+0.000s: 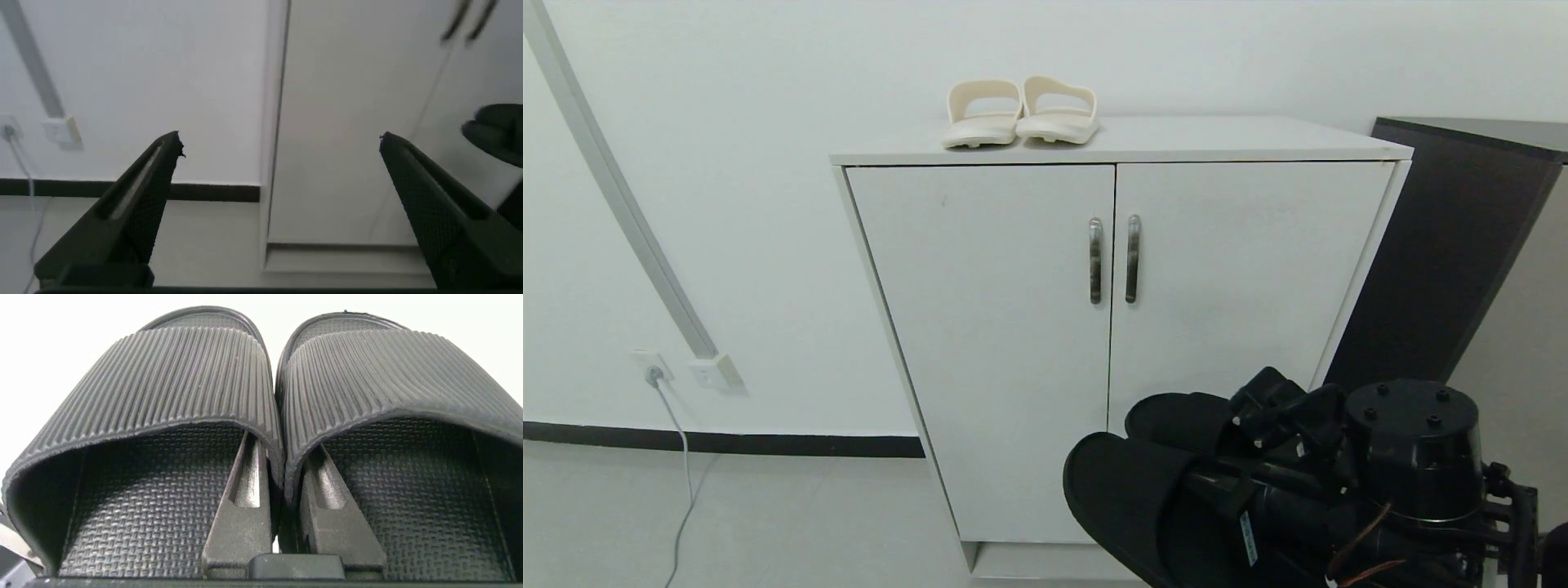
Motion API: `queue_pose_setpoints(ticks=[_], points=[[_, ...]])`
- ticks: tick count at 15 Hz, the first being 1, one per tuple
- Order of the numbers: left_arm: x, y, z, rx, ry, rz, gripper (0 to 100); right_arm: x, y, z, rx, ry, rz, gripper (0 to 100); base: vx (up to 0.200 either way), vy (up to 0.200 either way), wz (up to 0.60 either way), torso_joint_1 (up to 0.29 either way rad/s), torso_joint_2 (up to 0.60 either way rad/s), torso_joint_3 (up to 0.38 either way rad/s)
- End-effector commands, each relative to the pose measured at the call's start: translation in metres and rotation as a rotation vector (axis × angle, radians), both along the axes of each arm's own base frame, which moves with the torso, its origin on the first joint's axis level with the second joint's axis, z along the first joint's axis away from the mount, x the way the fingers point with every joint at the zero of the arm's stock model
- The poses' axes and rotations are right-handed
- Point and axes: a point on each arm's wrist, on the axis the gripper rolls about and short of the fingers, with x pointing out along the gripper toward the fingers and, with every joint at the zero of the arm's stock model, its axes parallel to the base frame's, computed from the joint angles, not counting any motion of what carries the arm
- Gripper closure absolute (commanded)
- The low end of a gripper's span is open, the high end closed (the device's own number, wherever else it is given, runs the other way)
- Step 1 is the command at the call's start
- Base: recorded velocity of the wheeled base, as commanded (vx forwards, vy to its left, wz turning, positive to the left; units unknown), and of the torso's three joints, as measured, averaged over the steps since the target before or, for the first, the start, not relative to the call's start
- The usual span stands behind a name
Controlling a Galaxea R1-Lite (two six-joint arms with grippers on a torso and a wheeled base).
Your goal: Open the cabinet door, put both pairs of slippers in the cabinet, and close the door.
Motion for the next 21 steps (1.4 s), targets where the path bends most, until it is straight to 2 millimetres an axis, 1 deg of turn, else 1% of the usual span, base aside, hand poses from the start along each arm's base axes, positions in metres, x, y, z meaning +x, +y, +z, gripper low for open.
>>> queue_pose_setpoints(ticks=[1, 2, 5, 9, 13, 15, 16, 18, 20, 21], points=[[0.031, -0.003, 0.023, -0.006, 0.193, -0.119, 0, 0.0, 0.0, -0.002, -0.013, 0.0, 0.007, 100, 0.0, 0.0, 0.0, 0.0, 0.0, 0.0], [0.041, -0.004, 0.027, -0.01, 0.222, -0.161, 0, 0.0, 0.0, -0.003, -0.017, 0.0, 0.008, 100, 0.0, 0.0, 0.0, 0.0, 0.0, 0.0], [0.074, -0.007, 0.041, 0.019, 0.215, -0.272, 0, -0.001, 0.0, -0.004, -0.016, 0.004, 0.025, 100, 0.0, 0.0, 0.0, 0.0, 0.0, 0.0], [0.115, -0.019, 0.064, 0.016, 0.211, -0.405, 0, -0.001, 0.0, -0.007, -0.022, 0.015, 0.03, 100, 0.0, 0.0, 0.0, 0.0, 0.0, 0.0], [0.149, -0.041, 0.087, 0.014, 0.234, -0.54, 0, -0.001, 0.001, -0.009, -0.027, 0.021, 0.036, 100, 0.0, 0.0, 0.0, 0.0, 0.0, 0.0], [0.158, -0.05, 0.093, 0.01, 0.226, -0.582, 0, -0.001, 0.002, -0.009, -0.028, 0.022, 0.036, 100, 0.0, 0.0, 0.0, 0.0, 0.0, 0.0], [0.17, -0.057, 0.098, 0.008, 0.208, -0.6, 0, -0.001, 0.002, -0.01, -0.031, 0.025, 0.036, 100, 0.0, 0.0, 0.0, 0.0, 0.0, 0.0], [0.187, -0.067, 0.095, 0.007, 0.191, -0.628, 0, -0.001, 0.002, -0.011, -0.034, 0.029, 0.037, 100, 0.0, 0.0, 0.0, 0.0, 0.0, 0.0], [0.198, -0.08, 0.093, 0.007, 0.178, -0.668, 0, -0.001, 0.003, -0.012, -0.035, 0.03, 0.037, 100, 0.0, 0.0, 0.0, 0.0, 0.0, 0.0], [0.207, -0.095, 0.096, -0.025, 0.169, -0.727, 0, -0.001, 0.003, -0.012, -0.029, 0.023, 0.037, 100, 0.0, 0.0, 0.0, 0.0, 0.0, 0.0]])
